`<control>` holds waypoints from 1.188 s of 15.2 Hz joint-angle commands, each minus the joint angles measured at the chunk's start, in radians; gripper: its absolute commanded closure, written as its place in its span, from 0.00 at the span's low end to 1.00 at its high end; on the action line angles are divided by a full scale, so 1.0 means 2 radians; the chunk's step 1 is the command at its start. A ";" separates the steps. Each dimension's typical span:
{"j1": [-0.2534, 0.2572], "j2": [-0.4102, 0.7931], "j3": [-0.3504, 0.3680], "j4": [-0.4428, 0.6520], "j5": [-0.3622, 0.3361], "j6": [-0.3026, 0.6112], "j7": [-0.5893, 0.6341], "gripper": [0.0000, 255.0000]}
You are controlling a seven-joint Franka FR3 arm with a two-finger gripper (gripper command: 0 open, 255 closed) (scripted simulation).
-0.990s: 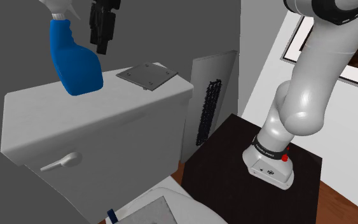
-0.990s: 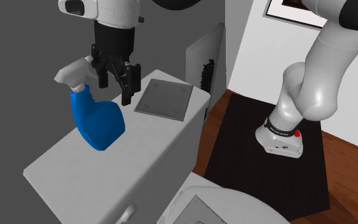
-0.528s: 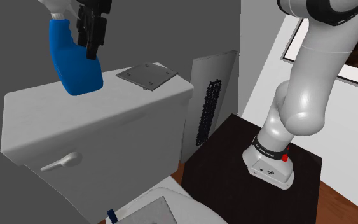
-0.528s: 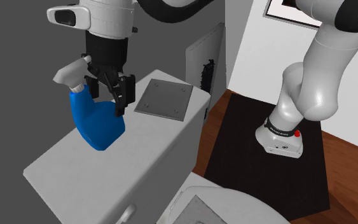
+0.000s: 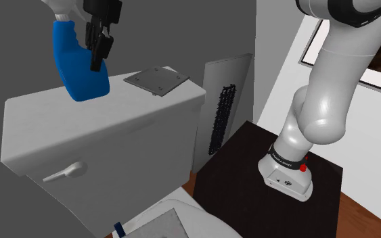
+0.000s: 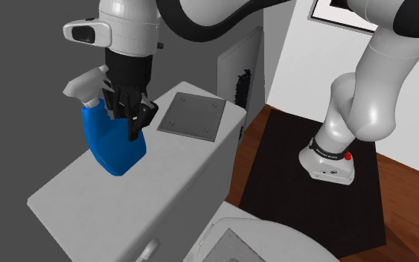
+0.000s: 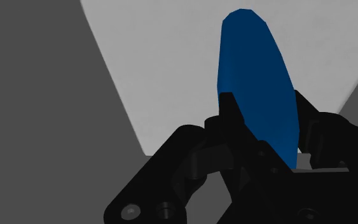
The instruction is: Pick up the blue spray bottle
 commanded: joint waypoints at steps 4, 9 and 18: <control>0.000 0.000 0.000 0.000 0.000 0.000 0.000 1.00; 0.001 0.003 0.000 0.023 -0.003 -0.020 0.006 1.00; 0.002 0.017 0.000 0.101 -0.013 -0.082 0.024 1.00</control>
